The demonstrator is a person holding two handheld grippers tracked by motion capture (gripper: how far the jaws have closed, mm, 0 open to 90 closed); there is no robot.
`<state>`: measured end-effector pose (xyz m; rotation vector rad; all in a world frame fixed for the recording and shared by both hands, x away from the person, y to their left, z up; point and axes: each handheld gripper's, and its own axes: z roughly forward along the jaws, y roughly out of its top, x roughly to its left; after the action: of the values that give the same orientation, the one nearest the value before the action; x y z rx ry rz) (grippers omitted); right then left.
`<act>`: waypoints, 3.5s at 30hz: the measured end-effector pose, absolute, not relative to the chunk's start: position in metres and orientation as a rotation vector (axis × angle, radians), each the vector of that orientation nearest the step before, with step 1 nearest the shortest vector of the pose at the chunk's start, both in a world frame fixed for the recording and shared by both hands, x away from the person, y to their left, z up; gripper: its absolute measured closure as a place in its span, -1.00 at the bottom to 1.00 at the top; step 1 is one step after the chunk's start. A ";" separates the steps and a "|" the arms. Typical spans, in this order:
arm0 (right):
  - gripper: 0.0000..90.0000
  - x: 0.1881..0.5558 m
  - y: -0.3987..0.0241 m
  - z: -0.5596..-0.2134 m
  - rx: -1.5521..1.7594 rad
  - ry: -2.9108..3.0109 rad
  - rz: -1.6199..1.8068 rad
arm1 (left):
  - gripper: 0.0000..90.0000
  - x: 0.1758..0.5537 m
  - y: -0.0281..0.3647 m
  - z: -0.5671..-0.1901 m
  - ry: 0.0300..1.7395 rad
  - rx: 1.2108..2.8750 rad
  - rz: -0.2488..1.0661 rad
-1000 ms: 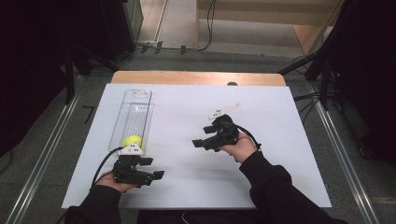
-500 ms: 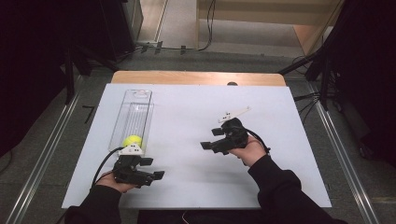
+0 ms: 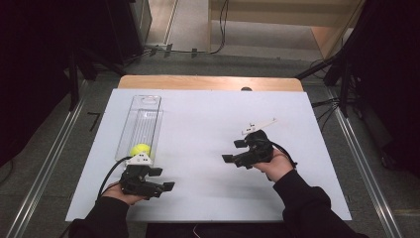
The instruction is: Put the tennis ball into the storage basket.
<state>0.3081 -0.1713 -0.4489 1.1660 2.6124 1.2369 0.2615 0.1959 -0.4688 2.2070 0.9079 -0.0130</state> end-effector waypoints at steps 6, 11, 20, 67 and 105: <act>-0.54 0.303 -0.178 -0.451 1.168 2.610 1.239 | -0.41 0.261 0.196 -0.469 0.909 2.210 -0.012; -0.54 0.298 -0.185 -0.452 1.190 2.593 1.227 | -0.41 0.261 0.195 -0.469 0.910 2.209 -0.016; -0.54 0.290 -0.202 -0.457 1.243 2.569 1.236 | -0.41 0.261 0.195 -0.469 0.911 2.210 -0.015; -0.54 0.252 -0.257 -0.469 1.362 2.492 1.199 | -0.41 0.261 0.195 -0.470 0.913 2.218 -0.012; -0.54 0.242 -0.274 -0.476 1.407 2.487 1.158 | -0.41 0.262 0.196 -0.470 0.916 2.218 -0.006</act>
<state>0.2419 -0.2740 -0.4761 1.4068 2.4866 1.1578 0.2620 0.1960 -0.4697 2.2183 0.9156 -0.0064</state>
